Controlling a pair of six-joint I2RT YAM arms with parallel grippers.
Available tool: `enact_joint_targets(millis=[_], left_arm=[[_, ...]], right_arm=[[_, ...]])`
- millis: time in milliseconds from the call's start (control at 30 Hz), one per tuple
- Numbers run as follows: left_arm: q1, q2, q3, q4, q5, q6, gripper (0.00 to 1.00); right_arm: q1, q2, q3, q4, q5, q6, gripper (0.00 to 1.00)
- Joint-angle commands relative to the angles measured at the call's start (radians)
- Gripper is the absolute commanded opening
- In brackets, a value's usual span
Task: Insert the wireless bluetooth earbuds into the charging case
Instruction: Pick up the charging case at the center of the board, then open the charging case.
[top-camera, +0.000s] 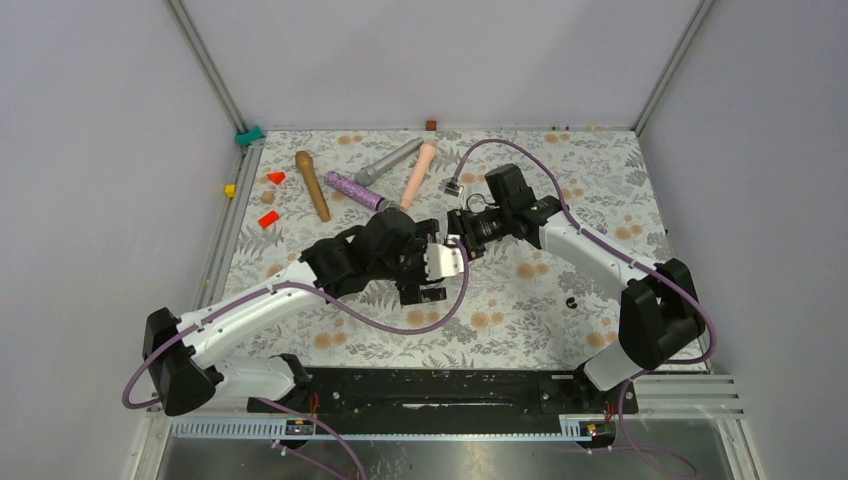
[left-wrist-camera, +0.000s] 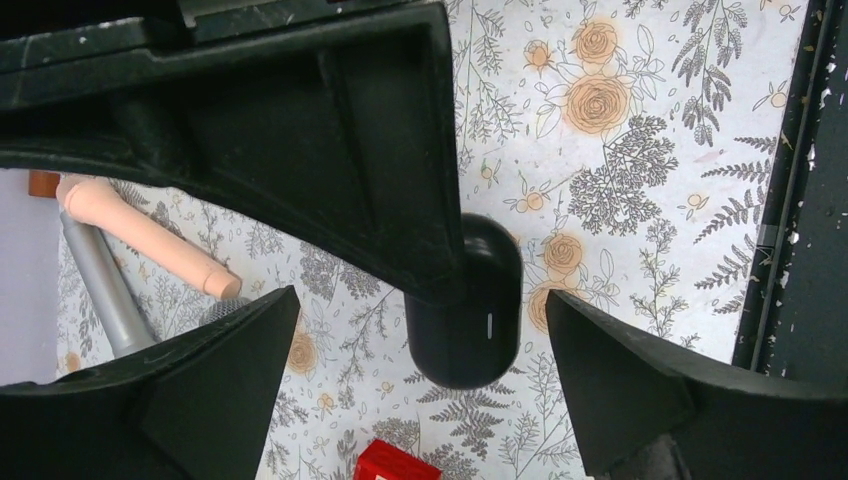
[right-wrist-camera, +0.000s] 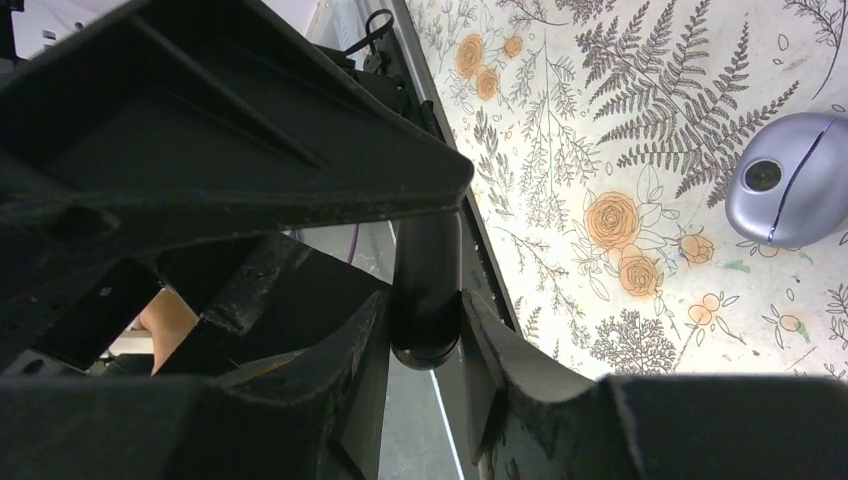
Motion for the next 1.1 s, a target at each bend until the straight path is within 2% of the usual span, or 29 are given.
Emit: enact_joint_targets(millis=[0, 133, 433, 667, 800, 900, 1067], left_arm=[[0.019, -0.06, -0.004, 0.056, -0.015, -0.018, 0.99], [0.109, -0.119, 0.006, 0.037, 0.095, -0.049, 0.99], [0.414, -0.238, 0.048, 0.032, 0.403, -0.188, 0.99], [0.591, -0.181, 0.141, 0.104, 0.565, -0.353, 0.99], [0.677, -0.089, 0.235, 0.1, 0.762, -0.441, 0.99], [0.708, -0.064, 0.171, 0.285, 0.907, -0.636, 0.99], [0.706, -0.059, -0.022, 0.769, 1.018, -0.983, 0.99]], right_arm=[[0.006, -0.025, 0.043, -0.052, 0.008, -0.063, 0.2], [-0.007, -0.036, 0.095, -0.137, 0.042, -0.14, 0.2], [-0.041, -0.153, 0.184, -0.245, 0.144, -0.259, 0.21], [-0.041, -0.264, 0.246, -0.259, 0.244, -0.335, 0.21], [-0.041, -0.313, 0.269, -0.249, 0.281, -0.361, 0.22], [-0.041, -0.347, 0.257, -0.214, 0.299, -0.36, 0.22], [-0.041, -0.396, 0.226, -0.163, 0.307, -0.34, 0.22]])
